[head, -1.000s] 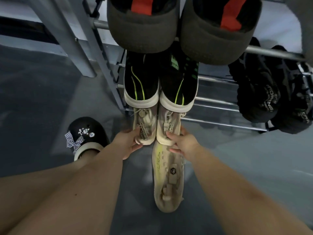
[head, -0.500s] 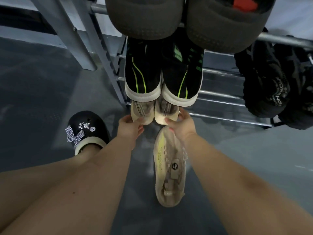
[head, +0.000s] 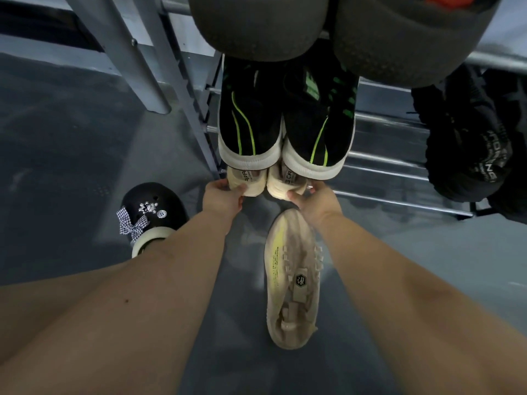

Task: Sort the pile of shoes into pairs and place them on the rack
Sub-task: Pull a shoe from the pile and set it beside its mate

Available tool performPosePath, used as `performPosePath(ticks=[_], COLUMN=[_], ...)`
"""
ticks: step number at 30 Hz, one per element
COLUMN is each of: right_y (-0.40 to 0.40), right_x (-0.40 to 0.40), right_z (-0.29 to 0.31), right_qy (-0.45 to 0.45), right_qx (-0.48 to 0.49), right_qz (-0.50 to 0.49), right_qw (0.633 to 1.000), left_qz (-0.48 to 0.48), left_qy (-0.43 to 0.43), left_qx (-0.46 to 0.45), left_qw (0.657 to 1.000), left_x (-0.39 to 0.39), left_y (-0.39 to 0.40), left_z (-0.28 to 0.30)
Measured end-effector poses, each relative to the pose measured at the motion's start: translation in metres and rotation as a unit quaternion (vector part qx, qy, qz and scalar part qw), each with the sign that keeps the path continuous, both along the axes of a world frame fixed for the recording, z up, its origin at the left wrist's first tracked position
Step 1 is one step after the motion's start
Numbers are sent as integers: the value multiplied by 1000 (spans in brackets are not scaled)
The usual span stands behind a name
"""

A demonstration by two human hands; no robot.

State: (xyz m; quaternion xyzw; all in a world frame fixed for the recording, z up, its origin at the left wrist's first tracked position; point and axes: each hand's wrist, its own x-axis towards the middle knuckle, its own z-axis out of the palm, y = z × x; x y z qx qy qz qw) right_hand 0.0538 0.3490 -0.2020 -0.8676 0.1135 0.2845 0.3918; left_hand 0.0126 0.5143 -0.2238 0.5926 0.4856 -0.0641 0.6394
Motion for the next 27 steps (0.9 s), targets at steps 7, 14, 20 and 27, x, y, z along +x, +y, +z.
performPosePath(ticks=[7, 14, 20, 27], right_y=[-33, -96, -149, -154], right_x=[-42, -113, -177, -197], right_z=[26, 52, 60, 56], right_qy=[-8, -1, 18, 13], right_qx=[-155, -239, -265, -260], right_qz=[187, 271, 263, 291], right_qw=[970, 932, 928, 921], left_qz=[-310, -644, -643, -671], left_qy=[141, 54, 104, 132], left_qx=[159, 394, 372, 373], left_qw=[927, 654, 662, 627], left_x=[-35, -83, -121, -142], left_y=[-32, -90, -119, -120], left_z=[17, 55, 61, 54])
